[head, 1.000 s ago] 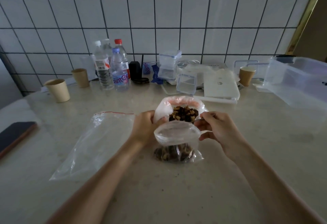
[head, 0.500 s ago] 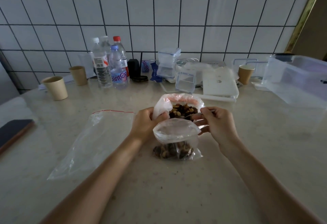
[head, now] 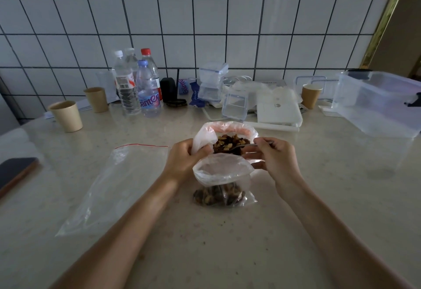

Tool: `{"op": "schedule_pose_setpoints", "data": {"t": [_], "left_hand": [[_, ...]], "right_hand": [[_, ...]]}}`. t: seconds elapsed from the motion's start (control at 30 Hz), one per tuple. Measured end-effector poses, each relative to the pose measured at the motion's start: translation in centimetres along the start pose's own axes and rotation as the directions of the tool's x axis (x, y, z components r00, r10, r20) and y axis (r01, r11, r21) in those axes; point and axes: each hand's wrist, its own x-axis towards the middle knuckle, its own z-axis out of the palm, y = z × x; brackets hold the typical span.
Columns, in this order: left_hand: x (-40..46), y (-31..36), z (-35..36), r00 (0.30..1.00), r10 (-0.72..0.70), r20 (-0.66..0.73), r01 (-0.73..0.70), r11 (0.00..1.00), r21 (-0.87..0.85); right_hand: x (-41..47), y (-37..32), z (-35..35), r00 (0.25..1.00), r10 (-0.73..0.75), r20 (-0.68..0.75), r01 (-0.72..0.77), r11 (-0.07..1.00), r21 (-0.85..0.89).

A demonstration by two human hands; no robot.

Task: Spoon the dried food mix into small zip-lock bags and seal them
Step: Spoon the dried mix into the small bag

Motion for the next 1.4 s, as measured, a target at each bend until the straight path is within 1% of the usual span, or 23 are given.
{"op": "schedule_pose_setpoints", "data": {"t": [0.1, 0.2, 0.27, 0.4, 0.5, 0.57, 0.63, 0.73, 0.8, 0.87, 0.93, 1.0, 1.07, 1.13, 1.17, 1.27, 1.33, 1.4], "left_hand": [[0.1, -0.1, -0.1, 1.000, -0.012, -0.012, 0.012, 1.000, -0.019], [0.2, -0.1, -0.3, 0.998, -0.039, -0.049, 0.038, 0.999, -0.026], [0.3, 0.0, -0.6, 0.996, -0.034, -0.082, 0.035, 0.999, 0.001], [0.3, 0.4, -1.4, 0.987, 0.063, -0.149, -0.034, 0.980, 0.194], [-0.2, 1.1, -2.0, 0.964, 0.140, -0.228, -0.088, 0.971, 0.224], [-0.7, 2.1, -2.4, 0.952, 0.185, -0.242, -0.124, 0.961, 0.247], [-1.1, 3.2, -2.9, 0.965, 0.181, -0.189, -0.128, 0.956, 0.265], [-2.3, 4.0, -3.7, 0.995, 0.100, -0.004, -0.095, 0.963, 0.254], [-3.1, 3.9, -3.9, 0.995, 0.046, 0.085, -0.071, 0.944, 0.321], [-3.6, 3.5, -3.7, 0.993, -0.035, 0.117, -0.014, 0.918, 0.396], [-3.9, 3.2, -3.3, 0.986, -0.112, 0.122, 0.053, 0.911, 0.409], [-4.1, 3.0, -2.9, 0.986, -0.122, 0.114, 0.073, 0.929, 0.363], [-4.4, 3.0, -2.6, 0.990, -0.102, 0.101, 0.071, 0.957, 0.280], [-4.6, 3.2, -2.3, 0.992, -0.078, 0.097, 0.057, 0.978, 0.199], [-4.7, 3.4, -2.2, 0.993, -0.066, 0.098, 0.050, 0.986, 0.158], [-5.1, 3.7, -1.7, 0.992, -0.046, 0.118, 0.045, 0.999, 0.012], [-5.1, 3.7, -1.4, 0.988, -0.058, 0.145, 0.072, 0.993, -0.096], [-5.1, 3.6, -1.4, 0.982, -0.081, 0.168, 0.105, 0.985, -0.135]], "right_hand": [[0.0, -0.3, -0.2, 1.000, 0.021, -0.015, -0.021, 0.999, 0.040], [0.1, -0.7, -0.6, 1.000, -0.004, -0.030, 0.005, 0.999, 0.047], [0.2, -1.2, -0.9, 0.999, -0.026, -0.026, 0.028, 0.998, 0.064], [-0.3, -2.3, -1.3, 0.997, -0.074, 0.009, 0.072, 0.989, 0.126], [-0.8, -3.0, -1.3, 0.996, -0.080, 0.040, 0.074, 0.986, 0.147], [-1.0, -3.4, -1.4, 0.994, -0.091, 0.055, 0.080, 0.983, 0.168], [-1.1, -3.7, -1.5, 0.992, -0.106, 0.071, 0.090, 0.976, 0.198], [-1.3, -4.3, -1.9, 0.986, -0.129, 0.102, 0.101, 0.963, 0.250], [-1.4, -4.5, -2.3, 0.981, -0.148, 0.127, 0.109, 0.956, 0.273], [-1.5, -4.7, -2.5, 0.975, -0.162, 0.154, 0.114, 0.953, 0.281], [-1.7, -4.8, -2.7, 0.970, -0.163, 0.180, 0.111, 0.956, 0.270], [-1.8, -4.8, -2.7, 0.964, -0.156, 0.214, 0.104, 0.967, 0.234], [-2.0, -4.8, -2.4, 0.952, -0.164, 0.257, 0.121, 0.977, 0.175], [-2.2, -4.7, -2.1, 0.929, -0.214, 0.301, 0.193, 0.976, 0.099], [-2.3, -4.7, -2.0, 0.912, -0.257, 0.321, 0.251, 0.966, 0.058], [-3.1, -4.4, -1.4, 0.815, -0.407, 0.412, 0.463, 0.886, -0.040], [-3.6, -4.4, -1.0, 0.750, -0.465, 0.471, 0.546, 0.837, -0.044], [-3.9, -4.4, -0.8, 0.700, -0.506, 0.505, 0.606, 0.794, -0.044]]}}
